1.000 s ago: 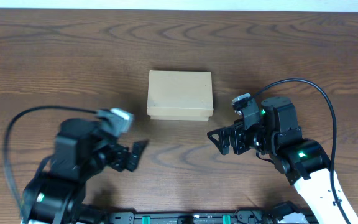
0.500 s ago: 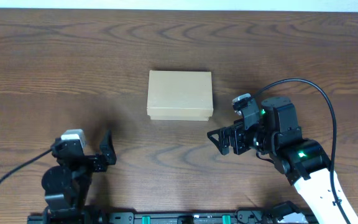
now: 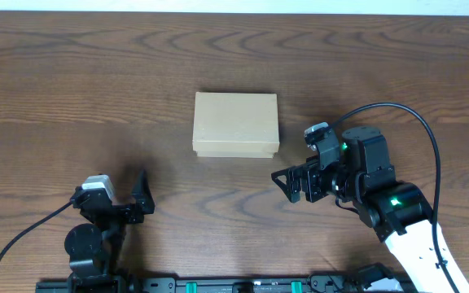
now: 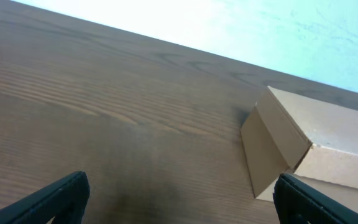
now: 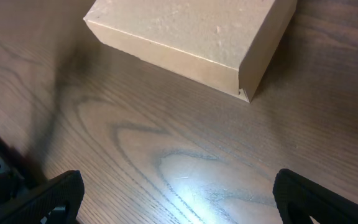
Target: Pack container
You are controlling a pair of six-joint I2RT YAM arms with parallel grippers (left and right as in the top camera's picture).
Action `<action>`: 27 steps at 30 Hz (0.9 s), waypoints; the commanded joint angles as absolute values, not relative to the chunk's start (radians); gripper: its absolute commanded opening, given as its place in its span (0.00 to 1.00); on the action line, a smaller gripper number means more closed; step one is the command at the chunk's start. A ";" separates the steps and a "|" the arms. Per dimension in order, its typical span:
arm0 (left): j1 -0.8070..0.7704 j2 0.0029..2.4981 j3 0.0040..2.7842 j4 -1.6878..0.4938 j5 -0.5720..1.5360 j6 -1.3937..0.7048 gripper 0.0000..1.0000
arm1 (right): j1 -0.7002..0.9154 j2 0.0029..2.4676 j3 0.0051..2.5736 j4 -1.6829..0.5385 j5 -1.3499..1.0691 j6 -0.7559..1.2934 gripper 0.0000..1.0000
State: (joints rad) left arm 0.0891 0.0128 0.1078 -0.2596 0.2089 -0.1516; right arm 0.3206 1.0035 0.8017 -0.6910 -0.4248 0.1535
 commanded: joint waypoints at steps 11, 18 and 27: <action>0.093 0.004 0.081 -0.261 0.199 -0.109 0.95 | 0.315 1.005 0.801 -0.691 -0.422 0.164 0.99; 0.093 0.004 0.081 -0.261 0.199 -0.108 0.95 | 0.315 1.005 0.801 -0.691 -0.422 0.164 0.99; 0.093 0.004 0.081 -0.261 0.199 -0.109 0.95 | 0.344 0.950 0.797 -0.695 -0.312 0.099 0.99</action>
